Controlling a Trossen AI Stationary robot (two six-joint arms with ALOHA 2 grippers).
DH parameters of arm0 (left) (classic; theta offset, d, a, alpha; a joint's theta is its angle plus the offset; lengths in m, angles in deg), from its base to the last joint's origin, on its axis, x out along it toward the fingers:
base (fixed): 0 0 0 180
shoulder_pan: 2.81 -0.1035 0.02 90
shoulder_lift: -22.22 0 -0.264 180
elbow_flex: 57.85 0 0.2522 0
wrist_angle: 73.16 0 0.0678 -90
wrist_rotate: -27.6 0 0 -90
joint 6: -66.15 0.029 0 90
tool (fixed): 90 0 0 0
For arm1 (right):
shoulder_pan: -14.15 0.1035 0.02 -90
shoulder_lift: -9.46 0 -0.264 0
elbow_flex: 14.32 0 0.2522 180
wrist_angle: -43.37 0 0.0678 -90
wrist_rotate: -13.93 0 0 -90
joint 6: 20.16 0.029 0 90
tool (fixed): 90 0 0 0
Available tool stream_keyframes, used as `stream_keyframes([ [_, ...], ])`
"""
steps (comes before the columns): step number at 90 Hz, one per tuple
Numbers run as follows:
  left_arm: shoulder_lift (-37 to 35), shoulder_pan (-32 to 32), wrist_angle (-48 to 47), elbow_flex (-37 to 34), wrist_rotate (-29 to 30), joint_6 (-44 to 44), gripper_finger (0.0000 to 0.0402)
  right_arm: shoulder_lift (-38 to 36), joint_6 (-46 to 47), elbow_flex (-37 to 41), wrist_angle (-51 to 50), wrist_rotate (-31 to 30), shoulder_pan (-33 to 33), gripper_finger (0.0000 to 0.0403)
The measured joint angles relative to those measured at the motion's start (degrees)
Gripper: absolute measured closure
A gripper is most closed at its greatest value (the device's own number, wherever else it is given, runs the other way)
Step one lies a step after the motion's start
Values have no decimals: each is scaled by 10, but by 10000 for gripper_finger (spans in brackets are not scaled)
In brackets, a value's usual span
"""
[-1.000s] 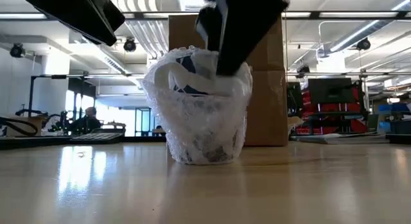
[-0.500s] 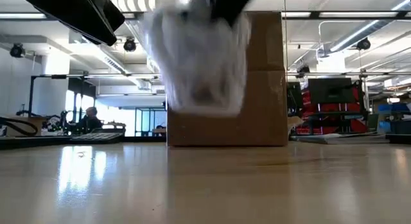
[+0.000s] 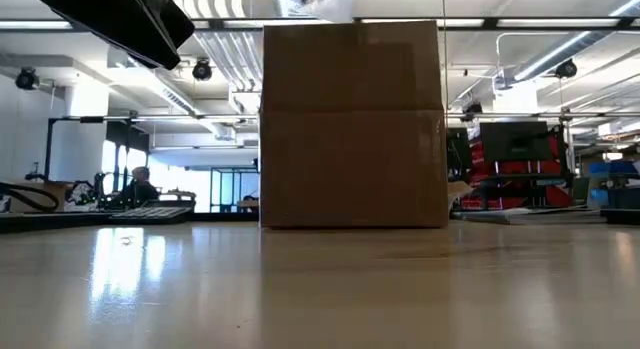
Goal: Wrap mug
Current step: Put the blue wrapped mug into the brown cardboard box
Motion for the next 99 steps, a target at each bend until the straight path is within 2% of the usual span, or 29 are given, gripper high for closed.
stream_keyframes([
  [15, 0, 0, -1, 0, 0, 0, 402, -11, 25, 1, 11, 9, -125, 390],
  [29, 0, 0, -3, 0, 0, 0, 402, 15, 87, 13, -20, 152, -229, 390],
  [39, 0, 0, -5, 0, 0, 0, 402, 40, 103, 42, -23, 201, -267, 390],
  [48, 0, 0, -7, 0, -1, 0, 402, 62, 112, 81, -35, 227, -283, 390],
  [55, 0, 0, -8, 0, -1, 0, 402, 72, 122, 116, -26, 273, -291, 390],
  [74, 1, 2, -8, 0, -1, 2, 402, 80, 107, 192, 25, 273, -297, 379],
  [85, 1, 3, -8, 0, 0, 1, 402, 82, 114, 200, 42, 279, -294, 343],
  [99, 1, 3, -7, -1, 1, 0, 402, 81, 112, 172, 30, 282, -294, 269],
])
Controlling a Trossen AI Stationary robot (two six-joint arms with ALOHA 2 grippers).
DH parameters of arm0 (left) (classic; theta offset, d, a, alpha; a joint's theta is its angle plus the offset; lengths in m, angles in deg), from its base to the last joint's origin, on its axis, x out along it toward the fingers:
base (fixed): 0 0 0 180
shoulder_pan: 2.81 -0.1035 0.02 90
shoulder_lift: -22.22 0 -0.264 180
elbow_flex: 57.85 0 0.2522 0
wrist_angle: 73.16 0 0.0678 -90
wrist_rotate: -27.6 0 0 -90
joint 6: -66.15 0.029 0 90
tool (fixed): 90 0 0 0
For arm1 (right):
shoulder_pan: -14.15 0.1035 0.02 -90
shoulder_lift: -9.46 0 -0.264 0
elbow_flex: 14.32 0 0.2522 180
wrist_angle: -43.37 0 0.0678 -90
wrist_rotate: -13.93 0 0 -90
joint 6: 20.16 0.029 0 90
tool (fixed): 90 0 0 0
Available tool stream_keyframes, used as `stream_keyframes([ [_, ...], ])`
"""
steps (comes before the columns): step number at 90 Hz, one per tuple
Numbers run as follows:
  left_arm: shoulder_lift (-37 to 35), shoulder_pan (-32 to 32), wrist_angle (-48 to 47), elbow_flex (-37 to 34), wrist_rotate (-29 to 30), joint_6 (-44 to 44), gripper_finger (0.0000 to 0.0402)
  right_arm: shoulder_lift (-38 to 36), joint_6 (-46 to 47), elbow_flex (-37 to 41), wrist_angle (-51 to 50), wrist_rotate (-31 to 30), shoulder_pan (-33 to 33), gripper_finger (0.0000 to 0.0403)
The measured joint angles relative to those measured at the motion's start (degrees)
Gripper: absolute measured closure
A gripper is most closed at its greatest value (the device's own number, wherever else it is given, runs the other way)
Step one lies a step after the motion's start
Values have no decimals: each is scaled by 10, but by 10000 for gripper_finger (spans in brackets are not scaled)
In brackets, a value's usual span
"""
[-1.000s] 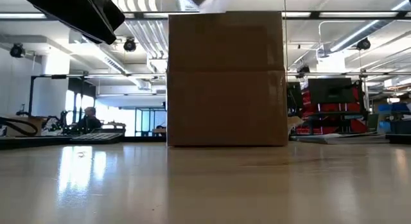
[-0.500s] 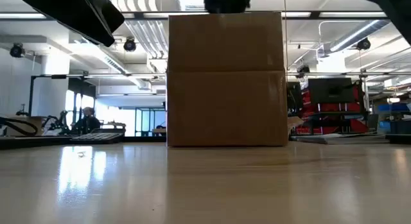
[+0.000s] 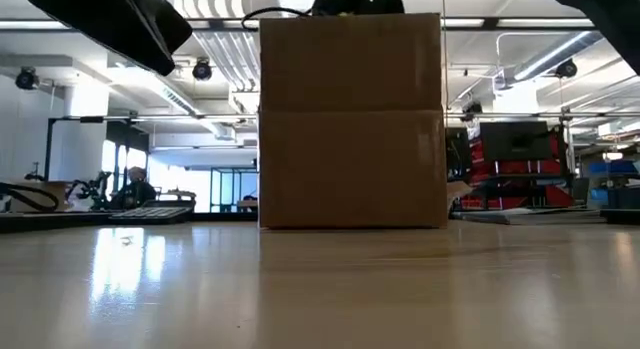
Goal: Wrap mug
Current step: Put the blue wrapped mug into the brown cardboard box, then return to Home Position
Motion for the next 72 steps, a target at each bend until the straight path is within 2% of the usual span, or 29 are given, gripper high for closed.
stream_keyframes([
  [19, -26, 0, -6, 0, 3, 9, 402, -52, -17, -81, -76, 4, 5, 192],
  [40, -114, 0, -49, -5, 60, 32, 402, -156, -19, -74, -122, 5, 30, 164],
  [48, -164, -4, -49, -22, 69, 49, 402, -204, -15, -35, -116, 5, 48, 167],
  [57, -224, -11, -42, -56, 70, 58, 402, -258, -10, 44, -89, 3, 80, 179],
  [72, -327, -37, -8, -139, 70, 62, 402, -375, 6, 243, 51, 5, 134, 209],
])
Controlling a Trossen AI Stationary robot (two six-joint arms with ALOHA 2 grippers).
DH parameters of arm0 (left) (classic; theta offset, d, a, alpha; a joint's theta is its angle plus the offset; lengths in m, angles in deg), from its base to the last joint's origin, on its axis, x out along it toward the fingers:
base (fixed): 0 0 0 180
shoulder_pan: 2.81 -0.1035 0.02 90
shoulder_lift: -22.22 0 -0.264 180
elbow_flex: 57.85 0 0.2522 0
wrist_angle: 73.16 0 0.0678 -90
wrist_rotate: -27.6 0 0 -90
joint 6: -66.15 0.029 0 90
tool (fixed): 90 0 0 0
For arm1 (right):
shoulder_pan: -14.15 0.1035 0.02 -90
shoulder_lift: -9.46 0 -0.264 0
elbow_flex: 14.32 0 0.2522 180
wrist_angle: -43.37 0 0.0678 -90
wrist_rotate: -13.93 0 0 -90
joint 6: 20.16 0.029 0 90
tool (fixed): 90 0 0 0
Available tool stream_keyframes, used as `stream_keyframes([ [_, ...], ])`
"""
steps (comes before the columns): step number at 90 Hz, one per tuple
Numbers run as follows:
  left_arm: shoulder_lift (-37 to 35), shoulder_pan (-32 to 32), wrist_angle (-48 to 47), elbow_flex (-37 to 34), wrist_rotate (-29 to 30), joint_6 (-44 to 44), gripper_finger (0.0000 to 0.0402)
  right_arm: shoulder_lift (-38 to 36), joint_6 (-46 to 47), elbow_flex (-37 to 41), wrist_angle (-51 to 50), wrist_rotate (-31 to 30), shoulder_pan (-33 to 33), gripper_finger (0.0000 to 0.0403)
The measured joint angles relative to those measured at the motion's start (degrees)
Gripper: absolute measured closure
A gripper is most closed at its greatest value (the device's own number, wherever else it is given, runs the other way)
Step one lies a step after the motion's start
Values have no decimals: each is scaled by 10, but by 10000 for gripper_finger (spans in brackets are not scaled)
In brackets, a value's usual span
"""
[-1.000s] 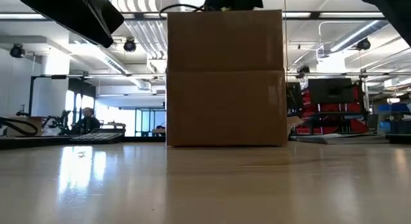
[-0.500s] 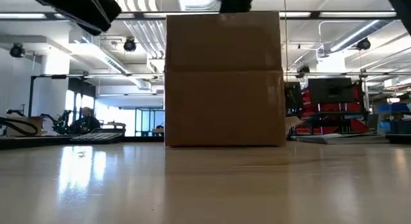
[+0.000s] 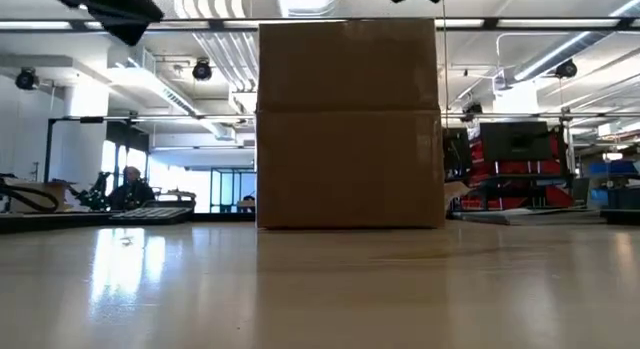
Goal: Wrap mug
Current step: Return to Home Position
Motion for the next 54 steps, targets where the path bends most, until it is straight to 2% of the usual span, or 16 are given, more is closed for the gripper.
stream_keyframes([
  [20, -112, -27, 103, -106, -6, 46, 402, -159, 30, 301, 215, 2, 55, 257],
  [46, -195, -68, 104, -177, -6, 21, 402, -330, 62, 640, 522, 0, 62, 339],
  [54, -213, -75, 114, -200, -6, -5, 402, -360, 62, 732, 675, -2, 62, 369],
])
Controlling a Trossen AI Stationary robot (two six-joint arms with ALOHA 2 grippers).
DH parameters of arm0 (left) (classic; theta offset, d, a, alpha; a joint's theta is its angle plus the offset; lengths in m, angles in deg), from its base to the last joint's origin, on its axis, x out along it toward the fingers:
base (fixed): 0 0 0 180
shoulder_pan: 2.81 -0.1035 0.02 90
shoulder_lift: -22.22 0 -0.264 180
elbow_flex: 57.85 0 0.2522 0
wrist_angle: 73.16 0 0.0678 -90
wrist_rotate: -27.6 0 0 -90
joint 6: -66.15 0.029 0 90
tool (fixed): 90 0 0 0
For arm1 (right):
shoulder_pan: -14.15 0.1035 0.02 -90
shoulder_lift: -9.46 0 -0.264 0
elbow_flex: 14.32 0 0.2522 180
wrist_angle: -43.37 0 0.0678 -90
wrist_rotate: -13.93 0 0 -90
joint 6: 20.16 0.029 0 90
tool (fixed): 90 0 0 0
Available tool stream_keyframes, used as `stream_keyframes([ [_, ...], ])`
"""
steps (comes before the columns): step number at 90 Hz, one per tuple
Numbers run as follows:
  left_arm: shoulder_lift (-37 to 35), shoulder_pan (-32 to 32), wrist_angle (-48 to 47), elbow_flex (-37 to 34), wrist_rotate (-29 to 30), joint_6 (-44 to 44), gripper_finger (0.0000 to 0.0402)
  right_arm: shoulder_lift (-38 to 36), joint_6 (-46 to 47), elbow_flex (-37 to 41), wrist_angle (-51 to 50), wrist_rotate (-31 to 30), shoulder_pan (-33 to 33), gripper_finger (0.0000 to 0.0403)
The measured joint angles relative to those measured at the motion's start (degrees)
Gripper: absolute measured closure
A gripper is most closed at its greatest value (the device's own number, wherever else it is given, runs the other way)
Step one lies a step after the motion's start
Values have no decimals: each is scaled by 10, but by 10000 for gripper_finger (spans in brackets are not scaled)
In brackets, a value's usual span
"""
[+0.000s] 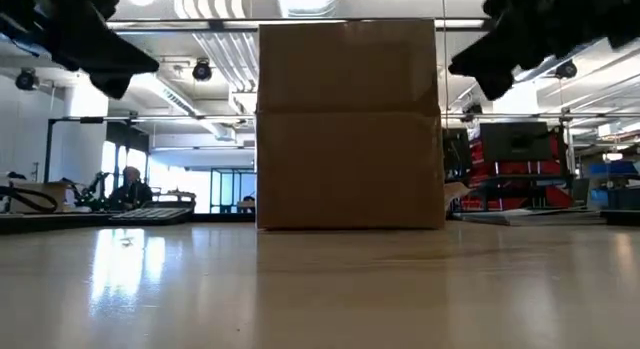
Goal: Wrap mug
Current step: Return to Home Position
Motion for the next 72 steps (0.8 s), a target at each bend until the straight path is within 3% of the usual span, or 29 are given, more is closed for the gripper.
stream_keyframes([
  [11, -29, -12, 19, -26, 0, -2, 402, -24, 0, 100, 173, 2, 0, 399],
  [27, -73, -37, 19, -46, -12, 3, 402, -70, 15, 161, 190, 2, 0, 397],
  [40, -102, -52, 15, -52, -47, 12, 402, -117, 12, 176, 140, 12, 0, 402],
  [50, -130, -58, 6, -55, -48, 16, 402, -160, 16, 178, 49, 13, 0, 402],
  [72, -213, -72, 4, -95, -47, 23, 402, -300, 16, 181, -45, 13, 0, 403],
])
